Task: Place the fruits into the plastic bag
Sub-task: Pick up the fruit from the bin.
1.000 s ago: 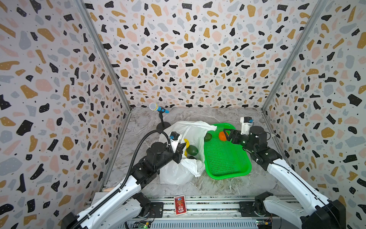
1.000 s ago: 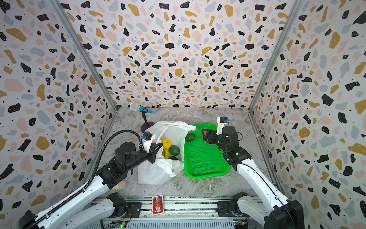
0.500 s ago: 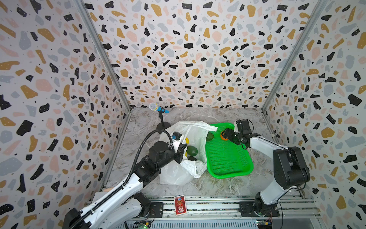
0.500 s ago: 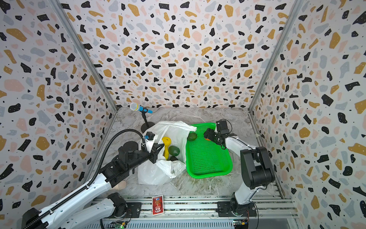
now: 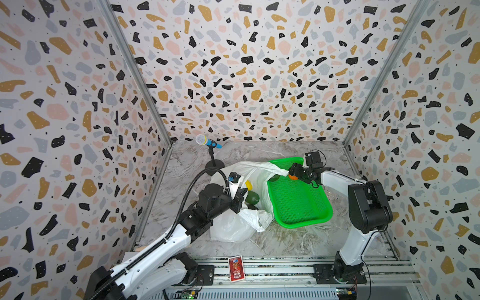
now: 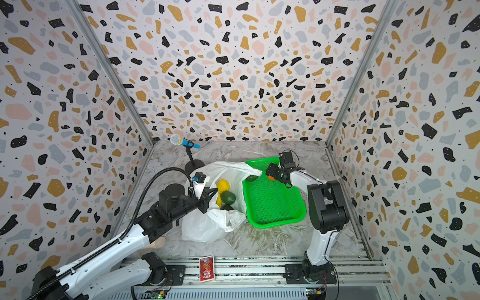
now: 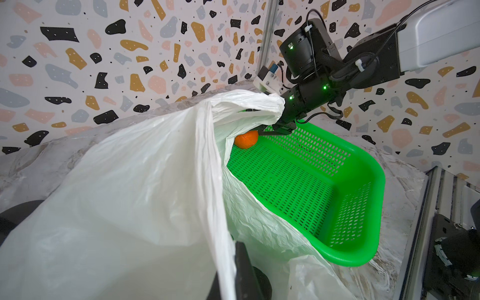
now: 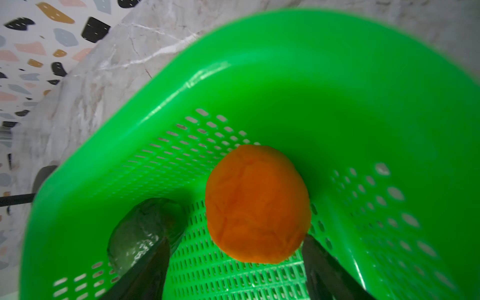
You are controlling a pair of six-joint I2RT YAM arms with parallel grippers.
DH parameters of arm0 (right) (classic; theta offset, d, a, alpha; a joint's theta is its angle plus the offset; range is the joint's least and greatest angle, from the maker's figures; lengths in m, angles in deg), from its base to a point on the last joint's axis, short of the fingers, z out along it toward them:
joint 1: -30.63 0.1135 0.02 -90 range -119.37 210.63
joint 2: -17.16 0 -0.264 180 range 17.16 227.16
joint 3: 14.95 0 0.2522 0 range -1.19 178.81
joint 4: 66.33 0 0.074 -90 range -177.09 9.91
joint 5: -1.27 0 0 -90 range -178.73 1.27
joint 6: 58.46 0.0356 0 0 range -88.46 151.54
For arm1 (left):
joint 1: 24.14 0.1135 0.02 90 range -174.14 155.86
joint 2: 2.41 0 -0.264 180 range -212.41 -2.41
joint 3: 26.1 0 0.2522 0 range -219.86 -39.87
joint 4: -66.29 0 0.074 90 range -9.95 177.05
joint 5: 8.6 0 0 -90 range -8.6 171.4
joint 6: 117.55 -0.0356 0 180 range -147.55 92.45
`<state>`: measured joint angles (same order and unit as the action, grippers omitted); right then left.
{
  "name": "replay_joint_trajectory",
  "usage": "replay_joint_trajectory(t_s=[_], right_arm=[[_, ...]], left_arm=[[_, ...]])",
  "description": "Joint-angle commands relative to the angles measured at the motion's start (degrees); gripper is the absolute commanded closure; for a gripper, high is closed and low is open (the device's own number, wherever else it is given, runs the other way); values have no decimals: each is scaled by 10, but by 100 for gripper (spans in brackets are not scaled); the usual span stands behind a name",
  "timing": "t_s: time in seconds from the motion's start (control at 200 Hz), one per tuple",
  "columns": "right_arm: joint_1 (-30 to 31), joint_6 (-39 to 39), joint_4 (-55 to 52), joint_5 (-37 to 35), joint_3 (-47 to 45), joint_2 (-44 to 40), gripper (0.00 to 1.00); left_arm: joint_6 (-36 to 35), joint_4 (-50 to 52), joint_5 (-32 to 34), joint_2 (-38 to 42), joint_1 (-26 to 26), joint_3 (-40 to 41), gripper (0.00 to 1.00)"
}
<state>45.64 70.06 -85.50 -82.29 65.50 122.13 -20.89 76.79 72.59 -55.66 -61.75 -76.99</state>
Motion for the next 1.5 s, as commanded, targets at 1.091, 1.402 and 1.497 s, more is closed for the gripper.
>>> replay_joint_trajectory(t_s=[1.091,1.402,1.497], right_arm=[[55,-22,-25,-22,-110,-214,64],[72,-118,-102,183,-213,-351,63],[95,-134,-95,238,-216,-364,63]], left_arm=[[26,-68,-17,-13,3,-7,100],[44,-75,-11,2,3,-2,100],[47,-71,-10,6,3,-1,100]])
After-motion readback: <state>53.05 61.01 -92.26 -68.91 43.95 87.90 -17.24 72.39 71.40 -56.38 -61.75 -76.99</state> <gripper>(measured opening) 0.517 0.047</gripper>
